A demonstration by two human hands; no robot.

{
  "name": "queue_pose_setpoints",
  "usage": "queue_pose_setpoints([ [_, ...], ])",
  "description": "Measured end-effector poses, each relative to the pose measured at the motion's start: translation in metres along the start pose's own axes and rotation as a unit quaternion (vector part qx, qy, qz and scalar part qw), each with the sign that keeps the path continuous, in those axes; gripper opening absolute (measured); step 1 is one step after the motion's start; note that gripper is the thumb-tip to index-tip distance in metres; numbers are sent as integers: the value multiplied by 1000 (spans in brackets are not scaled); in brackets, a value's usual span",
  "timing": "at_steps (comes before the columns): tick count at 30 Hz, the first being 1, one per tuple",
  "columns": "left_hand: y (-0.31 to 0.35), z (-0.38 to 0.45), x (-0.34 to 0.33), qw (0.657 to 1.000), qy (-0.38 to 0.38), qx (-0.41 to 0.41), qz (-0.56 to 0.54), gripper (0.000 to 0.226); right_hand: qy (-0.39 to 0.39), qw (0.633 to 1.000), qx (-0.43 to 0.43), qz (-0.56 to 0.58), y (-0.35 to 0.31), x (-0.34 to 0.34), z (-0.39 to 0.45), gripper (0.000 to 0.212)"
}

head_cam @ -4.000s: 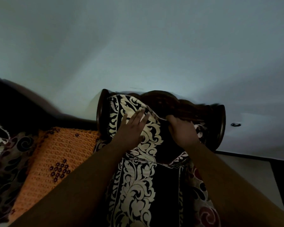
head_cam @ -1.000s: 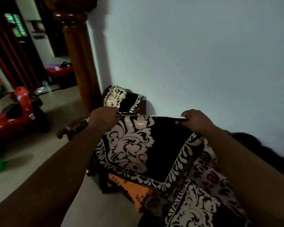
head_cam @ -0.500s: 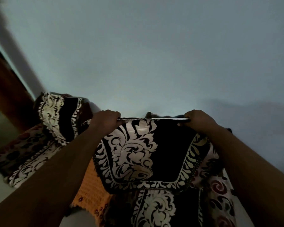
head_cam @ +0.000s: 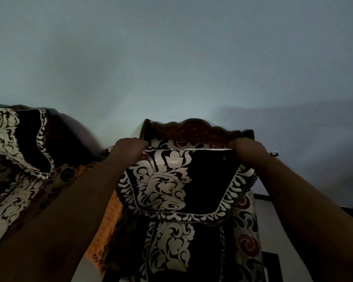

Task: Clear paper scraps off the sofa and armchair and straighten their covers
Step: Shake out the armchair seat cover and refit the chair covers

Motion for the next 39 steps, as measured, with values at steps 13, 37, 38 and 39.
queue_pose_setpoints([
  [13, 20, 80, -43, 992, -83, -84, -53, 37, 44, 995, -65, -57, 62, -26, 51, 30],
  [37, 13, 230, -146, 999, -23, 27, -18, 18, 183, 955, -120, -202, 115, -50, 204, 33],
  [38, 14, 232, -152, 1000, -4, 29, -10, 21, 186, 952, -122, -208, 117, -53, 208, 33],
  [39, 15, 234, -155, 999, 18, 40, 1, 25, 195, 951, -122, -208, 119, -56, 210, 32],
])
Point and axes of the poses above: each hand's wrist, its own z-axis towards the middle knuckle, its own x-axis out of the back of the hand, y = z × x, the point moved 2 cm from there along z, towards the middle knuckle, and after that the axes turned 14 degrees about z, right-handed, at the moved point
